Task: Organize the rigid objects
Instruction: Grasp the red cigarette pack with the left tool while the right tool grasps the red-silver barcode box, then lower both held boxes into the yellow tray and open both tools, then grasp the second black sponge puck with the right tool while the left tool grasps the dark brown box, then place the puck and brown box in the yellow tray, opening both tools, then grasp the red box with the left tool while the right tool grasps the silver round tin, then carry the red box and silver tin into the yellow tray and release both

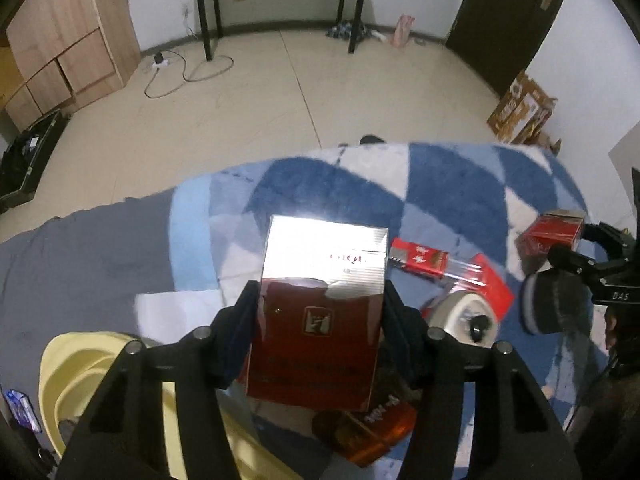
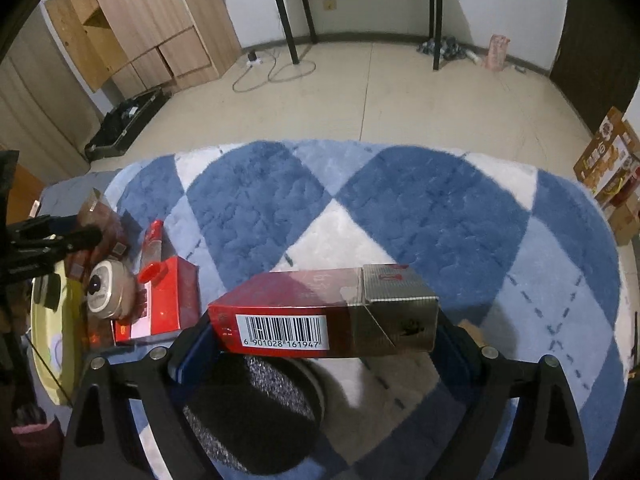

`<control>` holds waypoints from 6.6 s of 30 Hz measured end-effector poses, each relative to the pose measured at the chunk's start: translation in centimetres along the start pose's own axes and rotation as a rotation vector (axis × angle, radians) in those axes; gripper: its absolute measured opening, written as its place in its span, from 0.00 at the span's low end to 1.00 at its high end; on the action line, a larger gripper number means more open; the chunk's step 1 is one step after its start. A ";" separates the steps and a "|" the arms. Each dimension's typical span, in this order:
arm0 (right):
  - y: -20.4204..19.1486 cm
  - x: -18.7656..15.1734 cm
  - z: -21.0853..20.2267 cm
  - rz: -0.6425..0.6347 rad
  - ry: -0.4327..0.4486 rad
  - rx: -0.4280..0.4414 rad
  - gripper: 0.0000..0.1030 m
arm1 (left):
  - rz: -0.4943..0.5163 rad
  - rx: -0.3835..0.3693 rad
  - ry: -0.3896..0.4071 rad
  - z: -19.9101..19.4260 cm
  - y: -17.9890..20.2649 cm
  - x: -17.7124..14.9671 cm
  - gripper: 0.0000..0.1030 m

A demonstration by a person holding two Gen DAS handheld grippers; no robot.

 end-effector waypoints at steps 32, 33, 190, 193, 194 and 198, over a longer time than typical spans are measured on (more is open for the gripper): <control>-42.4 -8.4 7.4 -0.696 -0.044 0.260 0.90 | -0.356 0.103 -0.048 -5.3 -16.9 -22.6 0.55; -42.7 -8.6 7.8 -0.696 -0.052 0.267 0.90 | -0.352 0.107 -0.041 -5.2 -16.9 -22.5 0.55; -39.7 -2.8 4.5 -0.575 0.039 0.381 0.53 | -0.243 0.173 -0.043 -8.8 -20.0 -16.2 0.58; -42.0 -2.2 7.3 -0.637 0.002 0.343 0.53 | -0.295 0.148 -0.021 -8.2 -21.1 -16.1 0.58; -42.3 -1.8 8.1 -0.633 -0.012 0.341 0.53 | -0.299 0.133 -0.016 -8.0 -21.0 -16.1 0.58; -43.3 -1.2 10.1 -0.630 -0.063 0.316 0.53 | -0.269 0.130 -0.051 -6.5 -20.7 -16.4 0.58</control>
Point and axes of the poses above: each gripper's, at about its wrist camera, not at the fingertips, and z roughly the way its jaws point, y to its right, x to its top, the point moved 9 cm from there along z, roughly the way its jaws point, and after that the axes turned 2 degrees about x, right-handed, at the moved point
